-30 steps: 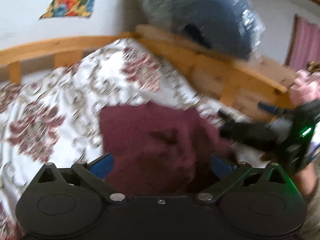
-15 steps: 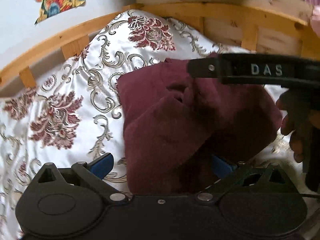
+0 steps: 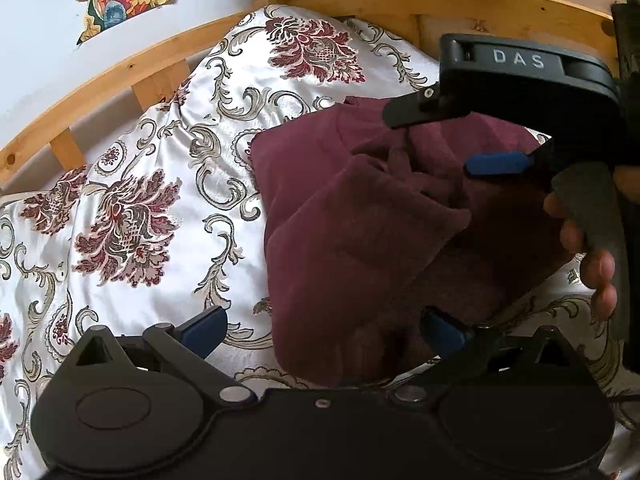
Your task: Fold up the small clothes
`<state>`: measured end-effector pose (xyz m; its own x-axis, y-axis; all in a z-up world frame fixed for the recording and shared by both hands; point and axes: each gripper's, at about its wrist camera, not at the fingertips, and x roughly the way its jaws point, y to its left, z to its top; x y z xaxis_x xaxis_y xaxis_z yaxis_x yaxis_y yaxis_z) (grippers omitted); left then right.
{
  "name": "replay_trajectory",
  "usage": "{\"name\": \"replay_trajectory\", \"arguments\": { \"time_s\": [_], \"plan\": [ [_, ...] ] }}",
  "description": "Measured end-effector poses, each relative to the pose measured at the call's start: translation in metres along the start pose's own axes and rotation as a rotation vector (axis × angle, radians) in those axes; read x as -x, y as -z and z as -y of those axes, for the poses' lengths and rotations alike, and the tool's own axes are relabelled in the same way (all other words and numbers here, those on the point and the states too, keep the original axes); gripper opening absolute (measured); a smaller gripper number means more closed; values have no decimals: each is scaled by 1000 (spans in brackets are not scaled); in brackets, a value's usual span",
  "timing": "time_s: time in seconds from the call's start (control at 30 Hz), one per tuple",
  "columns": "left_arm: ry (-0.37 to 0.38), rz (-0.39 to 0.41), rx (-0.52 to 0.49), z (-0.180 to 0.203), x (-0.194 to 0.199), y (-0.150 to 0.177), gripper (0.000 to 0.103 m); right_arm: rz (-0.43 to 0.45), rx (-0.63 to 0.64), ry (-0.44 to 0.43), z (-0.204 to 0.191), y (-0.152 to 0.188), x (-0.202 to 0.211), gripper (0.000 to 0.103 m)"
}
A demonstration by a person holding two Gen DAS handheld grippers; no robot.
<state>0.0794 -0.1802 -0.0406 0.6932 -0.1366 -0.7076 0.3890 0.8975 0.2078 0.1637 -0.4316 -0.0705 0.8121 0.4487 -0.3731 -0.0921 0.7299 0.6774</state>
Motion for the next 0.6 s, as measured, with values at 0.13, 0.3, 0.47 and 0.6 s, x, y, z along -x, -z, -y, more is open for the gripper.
{"name": "replay_trajectory", "arguments": {
  "time_s": [0.13, 0.3, 0.47, 0.6],
  "plan": [
    [-13, 26, -12, 1, 2, -2, 102, 21, -69, -8, 7, -3, -11, 103],
    [-17, 106, -32, 3, 12, -4, 98, 33, -32, 31, -3, 1, -17, 98],
    [8, 142, -85, 12, 16, -4, 88, 1, 7, 88, -7, 5, -18, 79],
    [16, 143, -125, 18, 15, -4, 77, -31, -27, 72, -4, 2, -17, 70]
  ]
}}
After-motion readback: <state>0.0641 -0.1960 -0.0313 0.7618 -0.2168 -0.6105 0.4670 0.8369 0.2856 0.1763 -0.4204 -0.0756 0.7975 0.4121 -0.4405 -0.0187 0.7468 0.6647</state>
